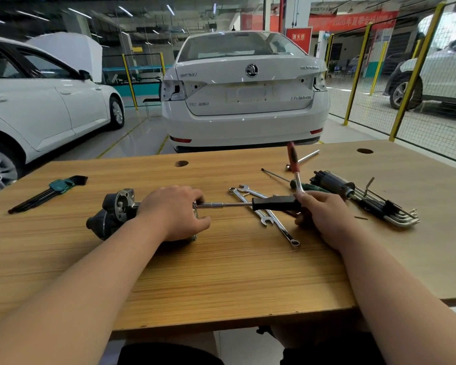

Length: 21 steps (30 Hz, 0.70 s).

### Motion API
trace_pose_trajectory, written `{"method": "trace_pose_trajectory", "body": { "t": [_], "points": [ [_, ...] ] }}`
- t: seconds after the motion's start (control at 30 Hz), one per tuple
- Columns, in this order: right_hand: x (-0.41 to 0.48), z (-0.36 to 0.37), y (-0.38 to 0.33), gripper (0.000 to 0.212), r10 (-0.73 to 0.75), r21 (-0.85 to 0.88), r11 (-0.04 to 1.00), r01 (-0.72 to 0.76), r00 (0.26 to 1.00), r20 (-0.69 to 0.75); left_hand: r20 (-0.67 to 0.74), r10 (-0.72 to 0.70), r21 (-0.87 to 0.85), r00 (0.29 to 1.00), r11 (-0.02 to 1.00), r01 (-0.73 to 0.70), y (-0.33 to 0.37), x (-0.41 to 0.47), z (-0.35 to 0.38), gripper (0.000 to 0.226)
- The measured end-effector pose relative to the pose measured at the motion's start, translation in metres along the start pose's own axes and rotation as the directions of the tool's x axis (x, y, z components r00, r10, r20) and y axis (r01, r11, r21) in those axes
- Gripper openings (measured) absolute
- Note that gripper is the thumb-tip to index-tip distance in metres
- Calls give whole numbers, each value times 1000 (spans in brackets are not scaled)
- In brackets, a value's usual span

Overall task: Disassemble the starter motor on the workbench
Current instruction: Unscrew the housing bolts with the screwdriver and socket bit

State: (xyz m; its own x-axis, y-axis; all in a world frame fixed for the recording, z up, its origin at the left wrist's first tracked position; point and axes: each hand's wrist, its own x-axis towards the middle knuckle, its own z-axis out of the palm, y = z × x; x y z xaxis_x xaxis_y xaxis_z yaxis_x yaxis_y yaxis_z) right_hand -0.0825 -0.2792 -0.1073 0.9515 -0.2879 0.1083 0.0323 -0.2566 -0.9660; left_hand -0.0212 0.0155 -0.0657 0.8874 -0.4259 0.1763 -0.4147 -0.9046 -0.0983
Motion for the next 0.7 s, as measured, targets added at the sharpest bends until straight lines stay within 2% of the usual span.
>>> {"method": "trace_pose_trajectory", "body": {
  "t": [0.07, 0.17, 0.27, 0.3, 0.4, 0.47, 0.57, 0.7],
  "points": [
    [2, -1, 0, 14, -28, 25, 999, 27, 999, 26, 28, 9, 13, 1000, 1000, -10, 0, 1, -1, 58],
    [7, -2, 4, 33, -40, 139, 990, 30, 997, 72, 53, 3, 16, 999, 1000, -4, 0, 4, -2, 63],
    [8, -7, 11, 43, -90, -70, 993, 95, 994, 68, 37, -2, 16, 999, 1000, 2, -1, 3, -2, 62],
    [8, -8, 11, 44, -78, -71, 994, 84, 994, 73, 31, -2, 18, 1000, 1000, 1, 0, 2, -1, 62],
    [12, -7, 13, 42, -33, 154, 988, 15, 993, 112, 11, 1, 6, 1000, 1000, -1, 0, 1, -1, 60],
    [14, -6, 13, 42, -1, 238, 971, -27, 993, 115, 4, -6, -2, 1000, 1000, 6, 1, 0, -2, 58],
    [14, -7, 12, 36, 33, 209, 976, -53, 994, 100, -1, -16, -4, 1000, 1000, 16, 0, 0, -1, 57],
    [8, -6, 4, 14, 59, 241, 967, -81, 994, 96, 8, -15, -12, 1000, 1000, 15, 0, -1, -1, 56]
  ]
}}
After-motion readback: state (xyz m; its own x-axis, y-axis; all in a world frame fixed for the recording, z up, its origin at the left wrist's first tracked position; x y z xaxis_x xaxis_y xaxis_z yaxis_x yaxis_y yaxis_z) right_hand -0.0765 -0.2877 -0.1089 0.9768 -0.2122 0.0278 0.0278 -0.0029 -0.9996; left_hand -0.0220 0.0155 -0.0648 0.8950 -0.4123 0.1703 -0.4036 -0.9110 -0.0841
